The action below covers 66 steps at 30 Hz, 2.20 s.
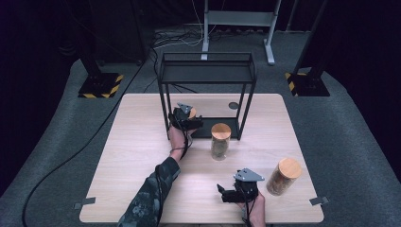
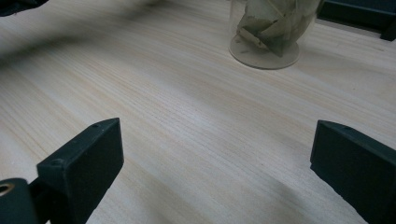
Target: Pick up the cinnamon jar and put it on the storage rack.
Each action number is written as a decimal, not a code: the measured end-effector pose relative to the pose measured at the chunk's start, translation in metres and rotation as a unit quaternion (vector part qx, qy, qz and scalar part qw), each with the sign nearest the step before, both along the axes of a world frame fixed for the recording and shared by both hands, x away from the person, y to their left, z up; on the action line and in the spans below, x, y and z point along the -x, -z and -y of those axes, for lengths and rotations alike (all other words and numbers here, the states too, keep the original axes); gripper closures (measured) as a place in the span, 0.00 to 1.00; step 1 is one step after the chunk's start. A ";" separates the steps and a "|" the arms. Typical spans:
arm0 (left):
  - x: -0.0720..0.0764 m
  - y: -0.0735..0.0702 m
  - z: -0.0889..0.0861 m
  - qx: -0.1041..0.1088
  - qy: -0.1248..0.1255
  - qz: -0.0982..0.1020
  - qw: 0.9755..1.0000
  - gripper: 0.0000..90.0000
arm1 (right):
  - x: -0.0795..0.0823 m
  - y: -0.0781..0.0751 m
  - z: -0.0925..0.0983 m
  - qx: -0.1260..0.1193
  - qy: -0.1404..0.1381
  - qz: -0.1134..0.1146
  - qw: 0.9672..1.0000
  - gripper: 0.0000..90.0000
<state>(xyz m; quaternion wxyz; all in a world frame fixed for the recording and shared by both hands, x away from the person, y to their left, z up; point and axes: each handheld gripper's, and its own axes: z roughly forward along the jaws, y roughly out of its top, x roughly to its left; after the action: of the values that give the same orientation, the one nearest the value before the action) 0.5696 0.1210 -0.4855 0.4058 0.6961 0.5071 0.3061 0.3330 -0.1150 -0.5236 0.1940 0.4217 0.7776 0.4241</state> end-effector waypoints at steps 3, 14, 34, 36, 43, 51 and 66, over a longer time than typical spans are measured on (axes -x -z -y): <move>0.000 -0.005 0.000 0.000 0.001 0.005 1.000 0.02 | 0.000 0.000 0.000 0.000 0.000 0.000 1.000 0.02; 0.003 -0.025 0.003 -0.014 0.005 0.026 1.000 0.00 | 0.000 0.000 0.000 0.000 -0.001 -0.001 1.000 0.02; 0.031 -0.065 0.011 -0.008 0.058 0.018 0.998 0.00 | 0.000 0.000 0.000 0.000 -0.001 -0.002 1.000 0.02; 0.038 -0.067 0.010 -0.019 0.067 0.018 0.997 0.00 | -0.001 0.000 0.000 0.001 0.000 -0.002 1.000 0.02; 0.058 -0.065 0.004 -0.039 0.087 0.006 0.995 0.00 | -0.001 0.000 0.000 0.001 0.000 -0.002 1.000 0.02; 0.092 -0.056 -0.017 -0.038 0.109 -0.009 0.993 0.00 | -0.001 0.000 0.000 0.002 0.001 -0.002 1.000 0.02; 0.174 -0.010 -0.054 -0.066 0.145 -0.046 0.986 0.00 | -0.001 0.000 -0.001 0.003 0.001 -0.005 1.000 0.02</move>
<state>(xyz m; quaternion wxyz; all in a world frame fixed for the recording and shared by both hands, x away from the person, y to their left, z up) 0.3952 0.1753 -0.4750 0.3750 0.8011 0.3973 0.2444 0.3341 -0.1142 -0.5238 0.1917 0.4241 0.7792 0.4197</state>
